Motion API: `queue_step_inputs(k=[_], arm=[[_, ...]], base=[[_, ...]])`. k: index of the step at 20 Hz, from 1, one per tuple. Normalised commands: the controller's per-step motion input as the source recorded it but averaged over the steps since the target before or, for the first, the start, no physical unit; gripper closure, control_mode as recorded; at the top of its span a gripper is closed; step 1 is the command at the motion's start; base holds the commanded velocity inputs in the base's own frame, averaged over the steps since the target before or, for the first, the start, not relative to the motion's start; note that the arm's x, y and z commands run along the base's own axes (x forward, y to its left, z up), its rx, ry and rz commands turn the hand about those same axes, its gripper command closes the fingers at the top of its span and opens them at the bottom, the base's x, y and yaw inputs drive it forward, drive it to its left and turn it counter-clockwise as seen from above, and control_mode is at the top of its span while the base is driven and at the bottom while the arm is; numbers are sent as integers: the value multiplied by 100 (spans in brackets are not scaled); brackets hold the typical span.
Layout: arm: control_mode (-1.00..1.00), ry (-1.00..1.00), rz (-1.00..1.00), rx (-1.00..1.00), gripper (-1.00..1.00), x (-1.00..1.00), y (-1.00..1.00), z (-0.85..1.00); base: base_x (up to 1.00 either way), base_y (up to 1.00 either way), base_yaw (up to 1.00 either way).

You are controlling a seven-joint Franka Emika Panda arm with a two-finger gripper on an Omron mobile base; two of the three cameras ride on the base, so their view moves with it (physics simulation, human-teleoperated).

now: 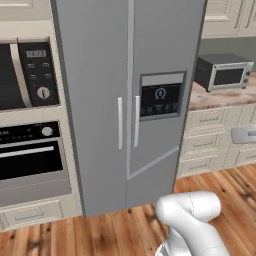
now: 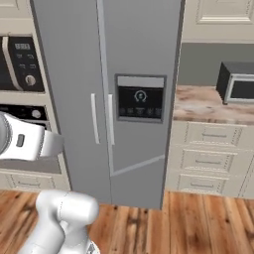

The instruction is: Move the hot dog bun to the plate on the dining table and place the condiment next to that plate. Then navigate to the fridge and take the sausage and place it on the plate as well.

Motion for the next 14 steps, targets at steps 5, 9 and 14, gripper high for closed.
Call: queue_step_inputs(k=[5, 9, 14], arm=[[100, 0, 0, 0, -100, 0, 0, 0], [100, 0, 0, 0, -100, 0, 0, 0], [100, 0, 0, 0, -100, 0, 0, 0]], base=[[0, 3, 15], [14, 11, 15], [22, 7, 11]])
